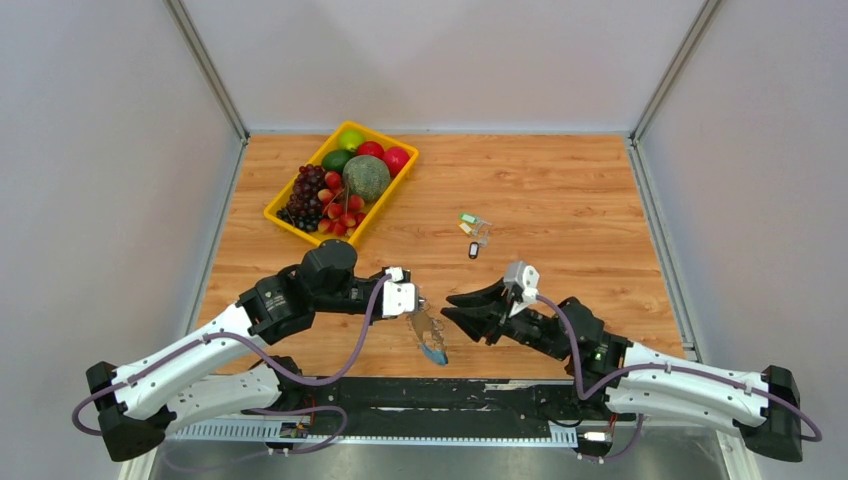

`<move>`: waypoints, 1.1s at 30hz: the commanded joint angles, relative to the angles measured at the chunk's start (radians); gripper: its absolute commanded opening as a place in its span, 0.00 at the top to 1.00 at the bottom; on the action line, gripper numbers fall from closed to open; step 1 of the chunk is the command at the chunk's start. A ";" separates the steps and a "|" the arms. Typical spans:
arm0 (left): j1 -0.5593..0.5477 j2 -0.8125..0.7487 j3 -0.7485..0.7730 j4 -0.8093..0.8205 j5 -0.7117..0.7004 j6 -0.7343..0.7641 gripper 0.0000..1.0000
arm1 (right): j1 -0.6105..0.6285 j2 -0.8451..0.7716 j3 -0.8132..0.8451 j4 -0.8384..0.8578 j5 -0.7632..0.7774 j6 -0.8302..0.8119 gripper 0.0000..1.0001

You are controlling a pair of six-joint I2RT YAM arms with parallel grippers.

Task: Remove the keys from the keyring

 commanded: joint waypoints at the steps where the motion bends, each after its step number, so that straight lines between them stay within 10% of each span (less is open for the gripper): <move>1: -0.001 -0.009 0.017 0.066 0.040 0.002 1.00 | 0.006 -0.111 -0.088 0.040 -0.016 -0.036 0.67; 33: -0.001 0.000 0.007 0.076 0.123 0.016 1.00 | 0.006 0.100 -0.119 0.445 -0.166 -0.151 0.63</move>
